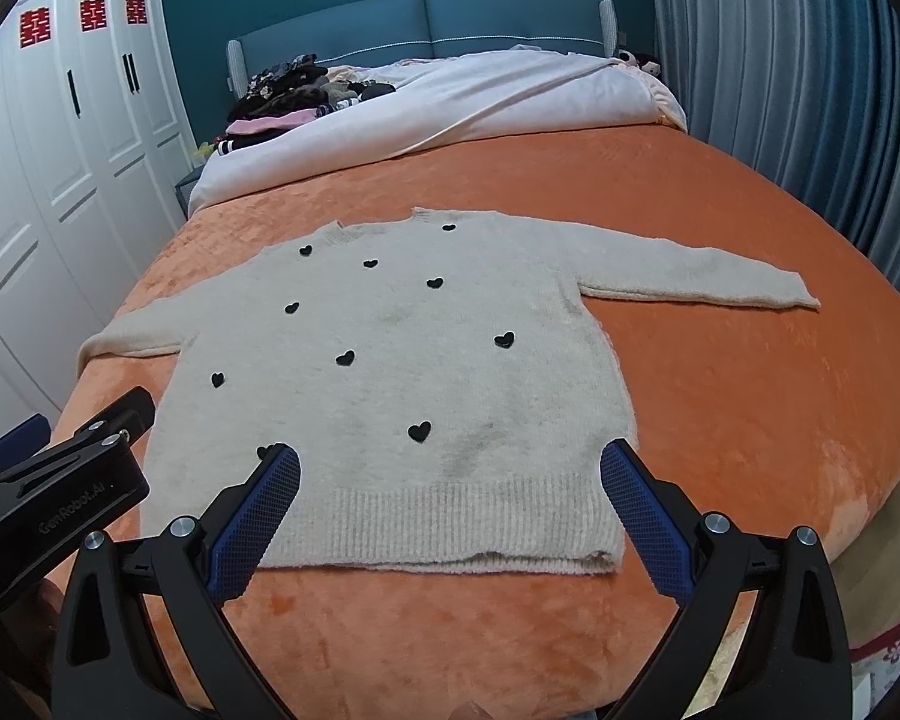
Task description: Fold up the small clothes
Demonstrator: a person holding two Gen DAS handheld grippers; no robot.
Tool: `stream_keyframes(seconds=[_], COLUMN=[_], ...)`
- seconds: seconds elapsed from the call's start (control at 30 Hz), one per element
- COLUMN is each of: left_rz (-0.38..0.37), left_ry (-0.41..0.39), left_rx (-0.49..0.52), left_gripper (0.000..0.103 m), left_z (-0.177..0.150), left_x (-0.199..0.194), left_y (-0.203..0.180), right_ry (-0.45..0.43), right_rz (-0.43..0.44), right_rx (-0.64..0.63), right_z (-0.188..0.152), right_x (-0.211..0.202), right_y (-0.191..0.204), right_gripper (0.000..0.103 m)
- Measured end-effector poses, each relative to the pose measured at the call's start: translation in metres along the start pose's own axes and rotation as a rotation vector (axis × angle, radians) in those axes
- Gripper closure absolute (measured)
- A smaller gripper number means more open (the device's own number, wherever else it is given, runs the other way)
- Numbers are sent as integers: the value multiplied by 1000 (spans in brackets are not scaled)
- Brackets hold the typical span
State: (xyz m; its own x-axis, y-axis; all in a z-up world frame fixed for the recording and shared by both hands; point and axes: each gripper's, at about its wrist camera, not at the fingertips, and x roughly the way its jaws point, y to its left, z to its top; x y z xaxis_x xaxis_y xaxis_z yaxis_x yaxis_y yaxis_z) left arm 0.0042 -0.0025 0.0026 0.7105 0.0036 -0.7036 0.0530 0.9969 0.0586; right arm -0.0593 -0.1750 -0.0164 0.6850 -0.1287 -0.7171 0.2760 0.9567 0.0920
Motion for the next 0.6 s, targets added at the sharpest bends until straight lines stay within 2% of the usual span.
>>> stream_keyframes(seconds=[0.6], left_rz=[1], left_ry=[-9], left_rx=[15], left_gripper=[5], left_z=[2], left_x=[-4], left_y=[-5], right_ry=[-7], right_rz=[9], right_rx=[-4], right_z=[0], right_x=[-5], right_y=[2], right_gripper=[5])
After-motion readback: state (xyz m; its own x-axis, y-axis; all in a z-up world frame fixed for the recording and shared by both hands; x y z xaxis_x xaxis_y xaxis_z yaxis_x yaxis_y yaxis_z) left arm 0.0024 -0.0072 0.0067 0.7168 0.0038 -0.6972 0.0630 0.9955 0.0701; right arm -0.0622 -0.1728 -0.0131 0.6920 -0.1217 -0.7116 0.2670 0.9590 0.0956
